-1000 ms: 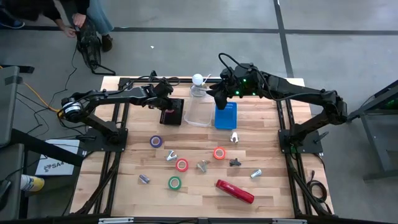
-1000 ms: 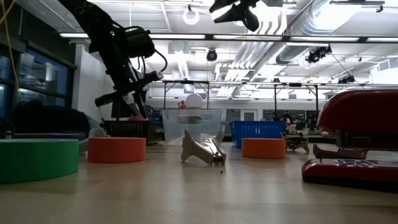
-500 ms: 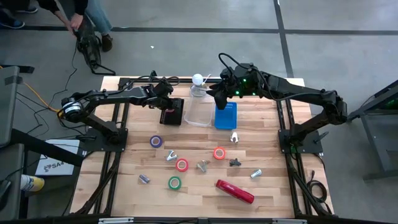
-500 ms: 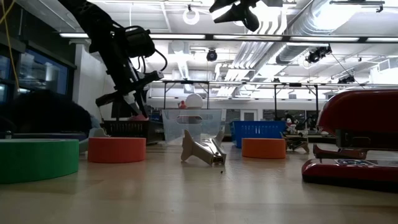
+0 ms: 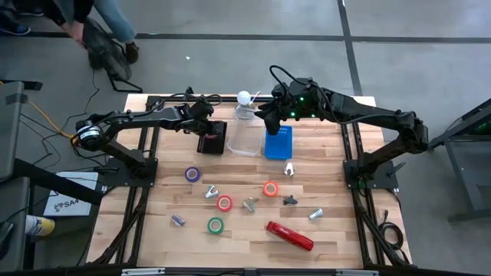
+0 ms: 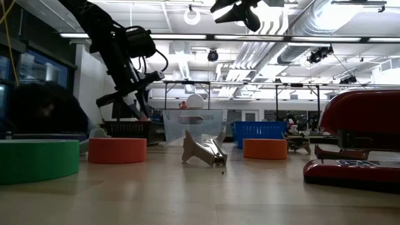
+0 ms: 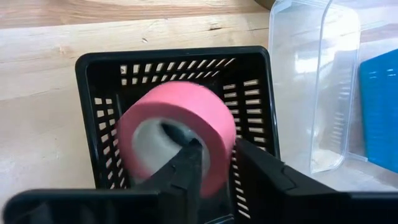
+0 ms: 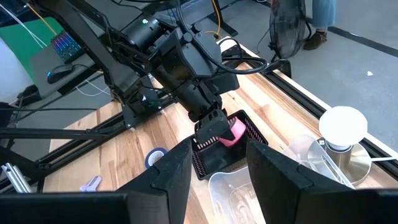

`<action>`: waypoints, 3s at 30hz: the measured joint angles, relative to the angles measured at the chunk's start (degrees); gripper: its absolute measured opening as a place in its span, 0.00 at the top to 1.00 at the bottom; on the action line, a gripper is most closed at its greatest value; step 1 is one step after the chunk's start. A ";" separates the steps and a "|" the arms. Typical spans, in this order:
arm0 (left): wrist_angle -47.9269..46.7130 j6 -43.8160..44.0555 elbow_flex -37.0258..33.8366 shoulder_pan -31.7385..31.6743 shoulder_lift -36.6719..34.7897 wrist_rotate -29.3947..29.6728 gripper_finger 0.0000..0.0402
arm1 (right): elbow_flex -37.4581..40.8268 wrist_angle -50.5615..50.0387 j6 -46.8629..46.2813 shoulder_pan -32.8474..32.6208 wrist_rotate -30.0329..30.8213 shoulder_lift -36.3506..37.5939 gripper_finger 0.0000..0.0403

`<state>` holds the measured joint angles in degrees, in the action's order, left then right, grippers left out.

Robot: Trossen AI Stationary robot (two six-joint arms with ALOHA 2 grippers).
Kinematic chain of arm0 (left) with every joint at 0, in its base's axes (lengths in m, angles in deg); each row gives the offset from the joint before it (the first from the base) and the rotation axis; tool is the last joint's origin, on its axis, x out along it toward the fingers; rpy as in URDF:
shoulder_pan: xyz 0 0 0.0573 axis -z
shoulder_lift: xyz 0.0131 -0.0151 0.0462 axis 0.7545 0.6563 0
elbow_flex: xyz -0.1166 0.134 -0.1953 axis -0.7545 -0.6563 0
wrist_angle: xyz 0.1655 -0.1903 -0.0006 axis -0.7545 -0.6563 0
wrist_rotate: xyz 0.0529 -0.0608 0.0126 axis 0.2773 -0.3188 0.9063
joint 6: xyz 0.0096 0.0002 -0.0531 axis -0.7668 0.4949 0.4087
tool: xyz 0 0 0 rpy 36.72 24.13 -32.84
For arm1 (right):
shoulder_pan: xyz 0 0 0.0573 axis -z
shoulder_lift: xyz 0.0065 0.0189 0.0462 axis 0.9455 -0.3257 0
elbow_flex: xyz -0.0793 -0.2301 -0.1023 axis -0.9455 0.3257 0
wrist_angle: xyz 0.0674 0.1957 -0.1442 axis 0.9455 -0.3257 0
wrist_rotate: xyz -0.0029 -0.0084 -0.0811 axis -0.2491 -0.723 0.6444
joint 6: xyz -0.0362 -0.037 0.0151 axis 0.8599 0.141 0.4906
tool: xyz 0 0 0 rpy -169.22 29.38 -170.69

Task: Pick and place Stapler, Stapler remover, tape
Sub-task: Put the pink tape into the black basket, then put the blue tape into the black basket

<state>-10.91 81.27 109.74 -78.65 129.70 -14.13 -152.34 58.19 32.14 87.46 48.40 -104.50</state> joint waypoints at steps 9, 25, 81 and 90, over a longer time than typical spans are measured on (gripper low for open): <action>0.02 -0.45 0.00 0.00 0.00 -0.01 0.58 | 0.00 0.00 0.00 0.00 0.00 0.00 0.64; -8.54 -7.76 -0.02 0.04 -6.20 -8.27 0.57 | 0.00 -3.11 -0.01 -0.01 -0.34 -0.02 0.64; -24.51 15.80 -11.84 28.59 -14.16 -0.75 0.57 | 0.00 -3.87 -1.33 0.00 -0.17 -0.02 0.64; -23.61 17.00 -13.81 28.59 -11.55 -0.38 0.57 | 0.00 -3.87 -1.51 -0.02 0.34 -0.02 0.64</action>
<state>-34.52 98.27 95.93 -50.07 118.15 -14.51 -152.34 54.32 30.63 87.44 48.74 -104.52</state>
